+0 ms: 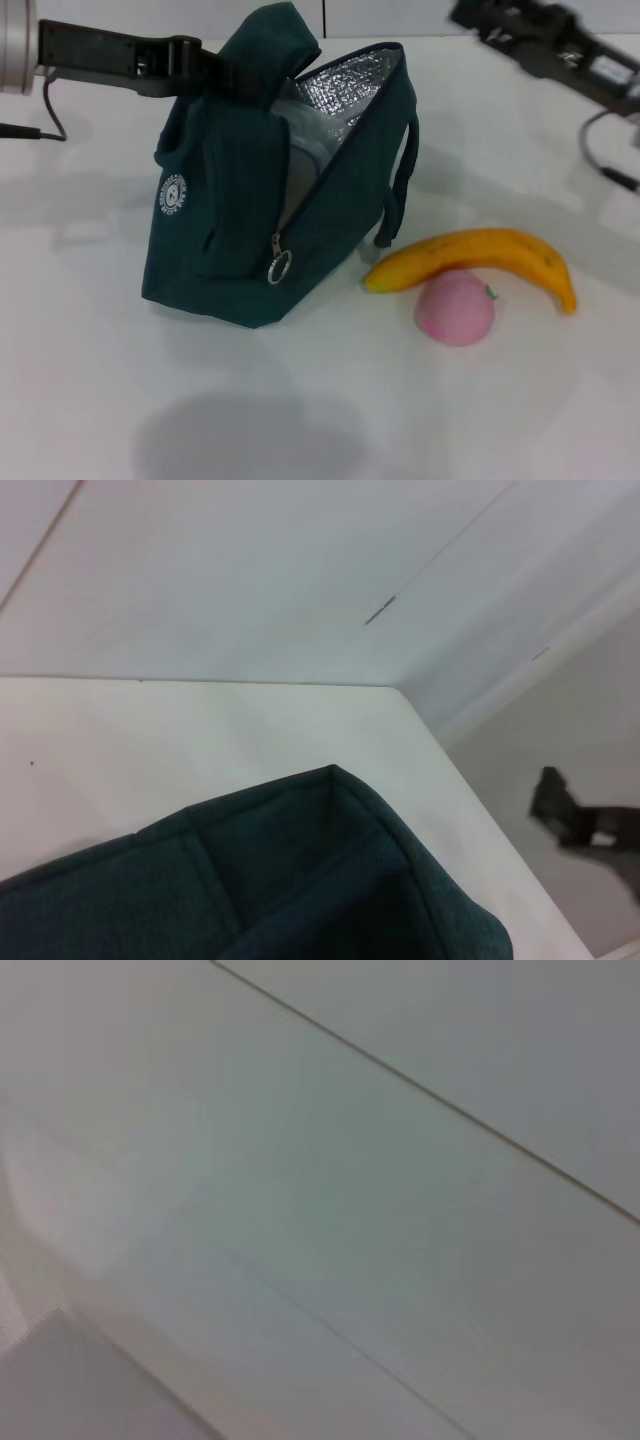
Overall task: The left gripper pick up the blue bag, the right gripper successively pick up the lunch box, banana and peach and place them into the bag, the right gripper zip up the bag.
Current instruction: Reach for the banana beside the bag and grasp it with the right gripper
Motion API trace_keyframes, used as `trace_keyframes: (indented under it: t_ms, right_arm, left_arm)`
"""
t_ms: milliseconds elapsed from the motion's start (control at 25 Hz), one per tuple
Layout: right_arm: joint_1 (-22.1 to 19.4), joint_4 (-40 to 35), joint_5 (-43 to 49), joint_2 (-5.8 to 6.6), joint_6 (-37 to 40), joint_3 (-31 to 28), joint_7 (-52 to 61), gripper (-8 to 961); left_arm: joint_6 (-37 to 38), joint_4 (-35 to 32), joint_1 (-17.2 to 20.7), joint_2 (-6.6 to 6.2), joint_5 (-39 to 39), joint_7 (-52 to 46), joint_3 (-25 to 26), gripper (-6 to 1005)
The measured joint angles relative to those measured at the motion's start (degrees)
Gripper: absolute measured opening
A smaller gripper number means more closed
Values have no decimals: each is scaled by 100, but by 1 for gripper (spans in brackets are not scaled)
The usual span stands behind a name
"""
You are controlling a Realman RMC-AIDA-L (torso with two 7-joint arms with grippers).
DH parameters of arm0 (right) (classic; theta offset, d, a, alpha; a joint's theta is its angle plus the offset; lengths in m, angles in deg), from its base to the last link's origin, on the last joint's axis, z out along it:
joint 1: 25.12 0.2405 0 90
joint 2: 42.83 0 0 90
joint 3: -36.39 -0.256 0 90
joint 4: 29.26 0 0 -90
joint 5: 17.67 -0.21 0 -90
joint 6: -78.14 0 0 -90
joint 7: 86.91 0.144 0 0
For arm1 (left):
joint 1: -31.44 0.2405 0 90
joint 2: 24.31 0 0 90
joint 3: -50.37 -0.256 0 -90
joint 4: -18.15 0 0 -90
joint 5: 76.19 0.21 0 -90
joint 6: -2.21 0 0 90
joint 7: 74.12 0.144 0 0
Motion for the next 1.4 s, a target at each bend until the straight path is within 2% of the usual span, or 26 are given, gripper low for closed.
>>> trace_keyframes:
  t_ms: [120, 200, 280, 320, 360, 440, 600, 680, 800, 960, 1080, 1200, 1320, 1400]
  right_arm:
    - [-186, -529, 412, 448, -12, -67, -197, 511]
    - [-284, -1066, 1049, 734, -155, -225, -71, 744]
    - [-355, -1583, 1802, 882, -308, -514, 215, 780]
    - [-373, -1764, 2131, 903, -359, -639, 352, 798]
    - [-405, -2168, 2840, 923, -437, -911, 648, 816]
    - [-404, -3024, 4512, 858, -419, -1497, 1454, 852]
    - [-69, -4179, 6984, 709, 227, -2136, 2637, 853]
    - [281, -4416, 7948, 681, 772, -2292, 3051, 853]
    - [831, -4397, 8958, 674, 1392, -2341, 3356, 851]
    - [1326, -4226, 9938, 542, 1705, -2271, 3398, 849]
    - [1535, -4122, 10442, 371, 1755, -2045, 3279, 848]
    - [1582, -4084, 10761, 165, 1683, -1799, 3026, 847]
    - [1542, -4050, 11053, -103, 1519, -1705, 2728, 845]
    - [1500, -4032, 11125, -200, 1423, -1705, 2615, 844]
  left_arm:
    - [-30, -2, 15, -12, -3, 20, 1, 35]
    - [-32, -3, 22, -22, -7, 24, 2, 36]
    - [-33, -4, 27, -28, -9, 25, 2, 36]
    - [-33, -3, 29, -30, -9, 25, 2, 36]
    - [-33, -4, 29, -30, -9, 26, 2, 36]
    - [-31, -4, 30, -30, -10, 27, 2, 36]
    - [-35, -4, 26, -27, -10, 28, 1, 36]
    - [-35, -3, 25, -27, -10, 28, 2, 35]
    - [-36, 20, 19, -25, -10, 43, -3, 35]
    - [-37, 34, 15, -20, -10, 69, -27, 35]
    - [-37, 38, 7, -16, -10, 71, -26, 36]
    - [-36, 40, -2, -15, -9, 71, -14, 36]
    - [-36, 41, 0, -12, -8, 72, -7, 36]
    - [-36, 41, 6, -7, -8, 72, -1, 36]
